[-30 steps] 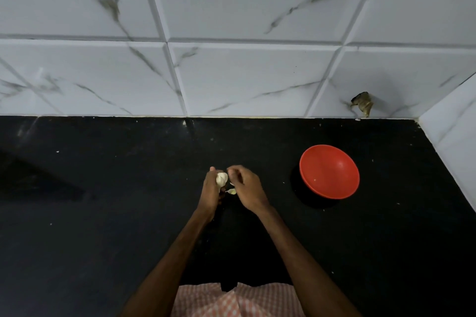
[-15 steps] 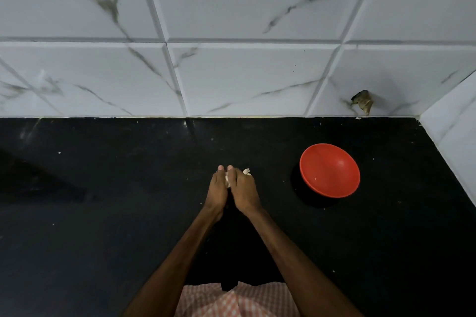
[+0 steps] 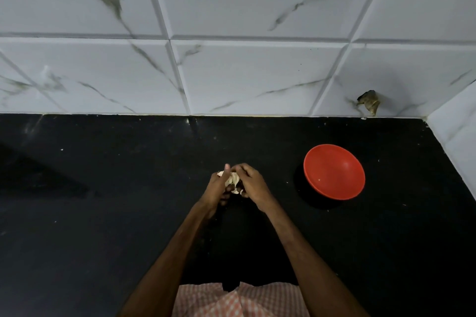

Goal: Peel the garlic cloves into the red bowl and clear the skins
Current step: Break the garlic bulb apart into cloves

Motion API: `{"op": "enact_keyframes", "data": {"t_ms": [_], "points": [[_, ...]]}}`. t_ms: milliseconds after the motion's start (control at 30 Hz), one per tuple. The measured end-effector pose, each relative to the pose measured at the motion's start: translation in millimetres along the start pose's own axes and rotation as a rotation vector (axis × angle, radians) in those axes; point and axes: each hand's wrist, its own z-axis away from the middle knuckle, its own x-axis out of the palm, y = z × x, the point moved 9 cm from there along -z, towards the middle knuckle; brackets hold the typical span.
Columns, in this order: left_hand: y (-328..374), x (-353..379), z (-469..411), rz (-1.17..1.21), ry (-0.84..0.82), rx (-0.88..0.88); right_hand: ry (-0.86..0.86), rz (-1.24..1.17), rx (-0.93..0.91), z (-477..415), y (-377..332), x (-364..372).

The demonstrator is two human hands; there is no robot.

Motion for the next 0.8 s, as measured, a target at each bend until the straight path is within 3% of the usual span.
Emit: {"op": "enact_keyframes", "data": {"t_ms": [167,333,433,633,800], "points": [[6,7,0,-0.03,-0.021,0.145,-0.033,0.086,0.021,2,3,7],[0,-13,-1,0.066,0.319,0.101,-0.009,0.102,-0.027,2,-3,15],[5,-15,2,0.093,0.389,0.125,0.045,0.139,-0.082,3,-9,13],[-1,-10,-1,0.14,0.361,0.113,0.071,0.146,-0.114,4,-9,8],[-5,-4,-4,0.18,0.275,0.097,0.088,0.034,0.019,5,10,1]]}}
